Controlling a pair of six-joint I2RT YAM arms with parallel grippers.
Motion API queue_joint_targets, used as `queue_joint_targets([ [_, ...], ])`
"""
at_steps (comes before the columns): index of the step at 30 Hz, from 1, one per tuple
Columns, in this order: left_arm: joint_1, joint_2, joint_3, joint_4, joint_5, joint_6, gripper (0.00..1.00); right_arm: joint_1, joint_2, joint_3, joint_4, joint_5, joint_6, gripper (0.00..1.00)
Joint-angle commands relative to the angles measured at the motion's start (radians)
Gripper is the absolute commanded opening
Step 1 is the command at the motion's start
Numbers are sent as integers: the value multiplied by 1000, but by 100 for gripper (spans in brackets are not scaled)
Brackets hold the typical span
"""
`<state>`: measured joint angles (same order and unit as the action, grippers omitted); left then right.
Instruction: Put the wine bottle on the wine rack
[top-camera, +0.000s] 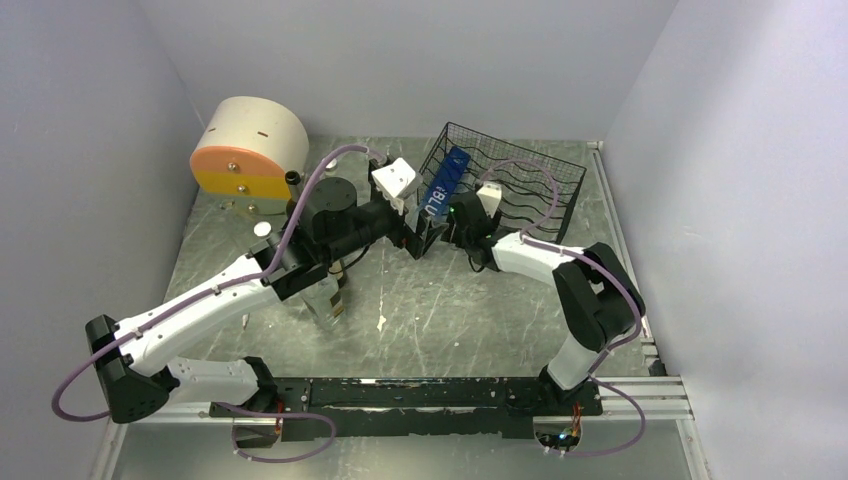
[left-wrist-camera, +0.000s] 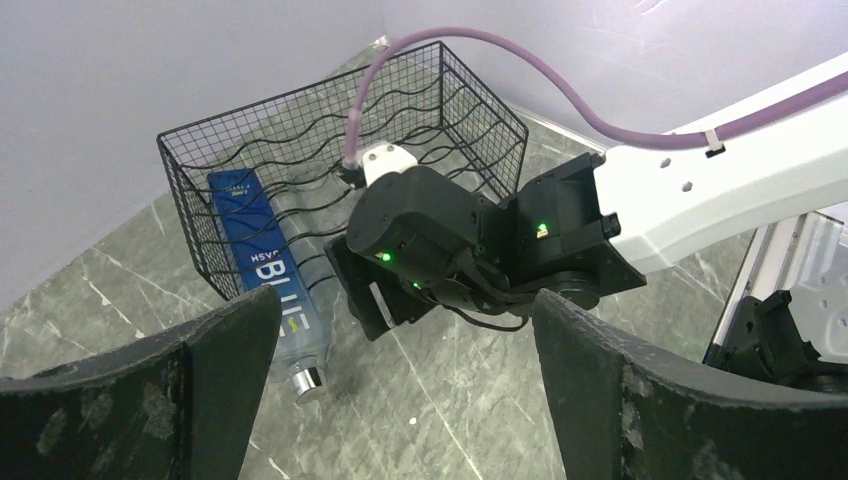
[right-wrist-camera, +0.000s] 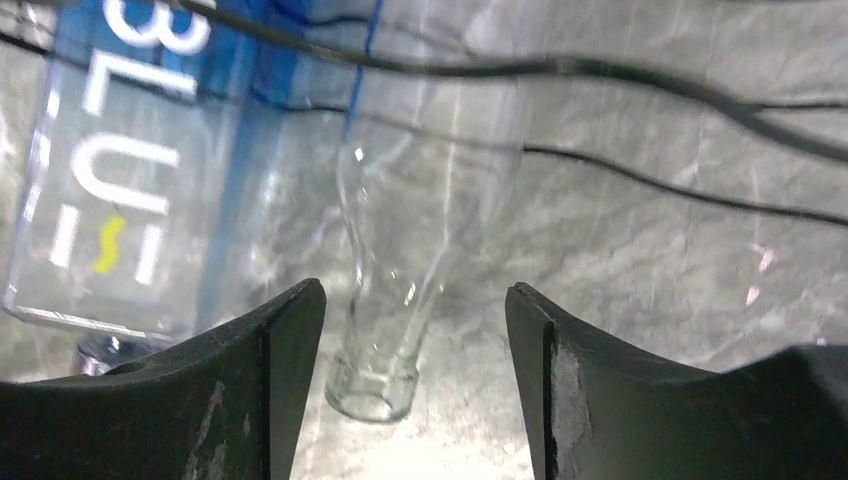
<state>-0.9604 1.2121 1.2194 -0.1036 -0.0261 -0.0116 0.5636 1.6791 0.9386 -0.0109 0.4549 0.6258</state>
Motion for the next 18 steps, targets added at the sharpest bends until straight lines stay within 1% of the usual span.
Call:
queue_joint_targets([
  [1, -3, -23, -15, 2, -23, -10, 99, -5, -48, -37, -35, -84, 24, 68],
  [6, -2, -20, -12, 2, -23, -10, 100, -4, -10, -12, -44, -100, 31, 56],
  [11, -1, -20, -8, -9, -28, -10, 100, -5, 20, 12, -31, -106, 61, 40],
  [15, -3, -25, -6, -9, -27, -13, 99, -5, 36, 30, -17, -94, 72, 33],
  [18, -2, -26, -5, -8, -26, -13, 100, -4, 54, 52, -28, -83, 72, 31],
])
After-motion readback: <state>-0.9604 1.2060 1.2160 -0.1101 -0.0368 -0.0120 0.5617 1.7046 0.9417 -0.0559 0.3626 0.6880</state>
